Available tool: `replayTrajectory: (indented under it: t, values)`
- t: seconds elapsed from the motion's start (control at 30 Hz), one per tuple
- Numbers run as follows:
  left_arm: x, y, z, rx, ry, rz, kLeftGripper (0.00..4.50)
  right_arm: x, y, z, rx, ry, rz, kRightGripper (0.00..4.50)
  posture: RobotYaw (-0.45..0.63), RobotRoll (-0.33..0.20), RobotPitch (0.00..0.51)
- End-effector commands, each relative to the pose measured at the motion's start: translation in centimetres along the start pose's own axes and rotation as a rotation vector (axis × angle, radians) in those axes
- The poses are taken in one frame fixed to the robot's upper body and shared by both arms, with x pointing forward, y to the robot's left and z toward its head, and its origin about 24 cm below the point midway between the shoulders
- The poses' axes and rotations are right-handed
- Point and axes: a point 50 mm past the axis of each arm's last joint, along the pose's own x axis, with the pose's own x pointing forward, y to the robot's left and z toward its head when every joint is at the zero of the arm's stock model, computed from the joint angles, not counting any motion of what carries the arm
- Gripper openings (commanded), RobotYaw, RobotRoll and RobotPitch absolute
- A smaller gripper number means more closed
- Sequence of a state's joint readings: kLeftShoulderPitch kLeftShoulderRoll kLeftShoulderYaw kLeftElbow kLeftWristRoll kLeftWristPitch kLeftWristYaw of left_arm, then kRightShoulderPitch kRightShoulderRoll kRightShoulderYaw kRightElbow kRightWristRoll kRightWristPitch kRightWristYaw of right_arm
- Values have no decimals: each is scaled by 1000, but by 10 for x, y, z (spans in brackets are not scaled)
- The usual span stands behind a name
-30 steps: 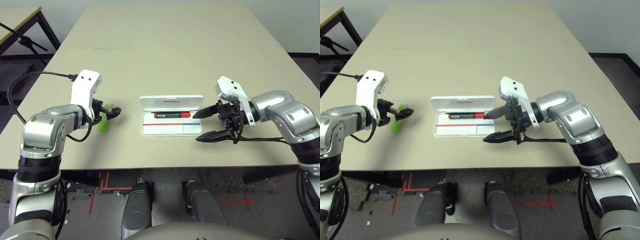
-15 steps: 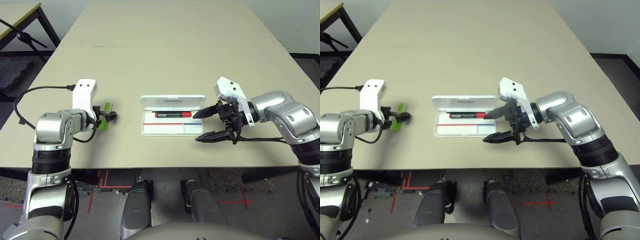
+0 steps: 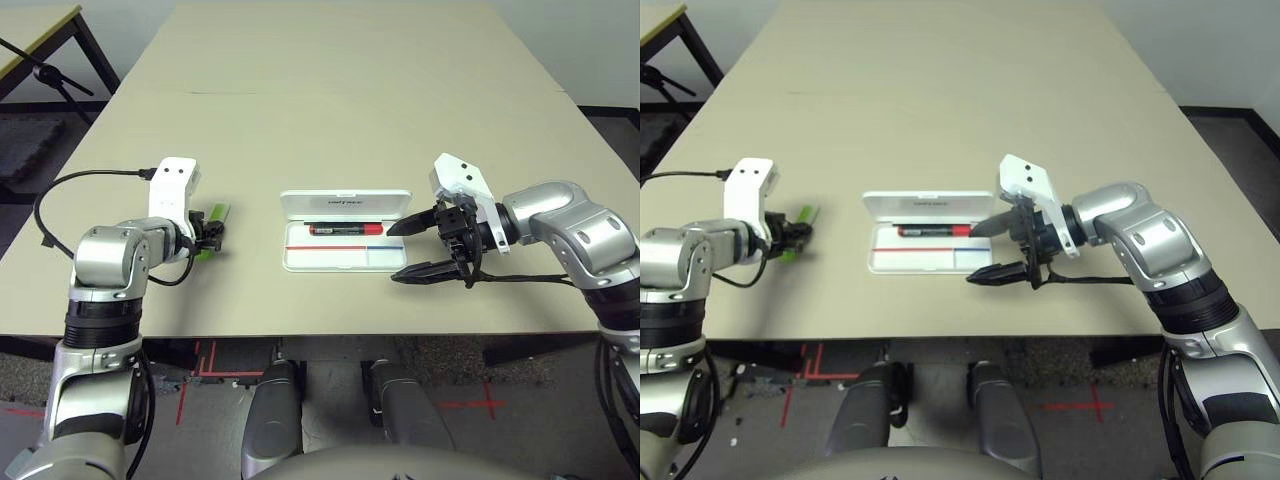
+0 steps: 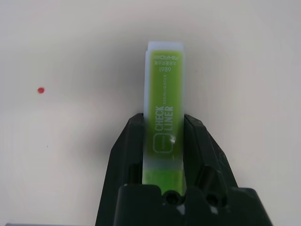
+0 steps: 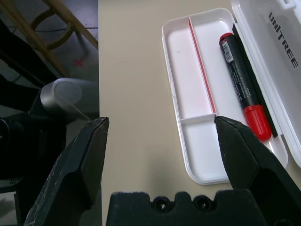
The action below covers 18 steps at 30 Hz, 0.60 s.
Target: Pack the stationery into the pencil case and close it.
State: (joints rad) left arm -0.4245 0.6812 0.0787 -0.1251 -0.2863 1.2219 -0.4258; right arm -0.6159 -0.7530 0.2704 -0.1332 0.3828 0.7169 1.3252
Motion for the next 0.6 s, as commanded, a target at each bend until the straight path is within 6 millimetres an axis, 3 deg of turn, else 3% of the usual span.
replayTrajectory:
  t: [0.03,0.2,0.4,0.6]
  values:
    - [-10,-5,-4,188,-72,-126,1081,2,0,1,-12,8,-4,4500,51,0,155]
    - [-28,-3,-9,298,-131,-287,1081,2,0,-1,-11,8,-11,4500,52,0,156]
    - [-55,-20,-16,606,-139,-561,1081,3,-4,-2,-21,6,-41,4500,56,0,156]
    - [-57,-45,-7,747,-164,-637,1081,2,-5,-8,-8,19,-54,4500,47,0,152]
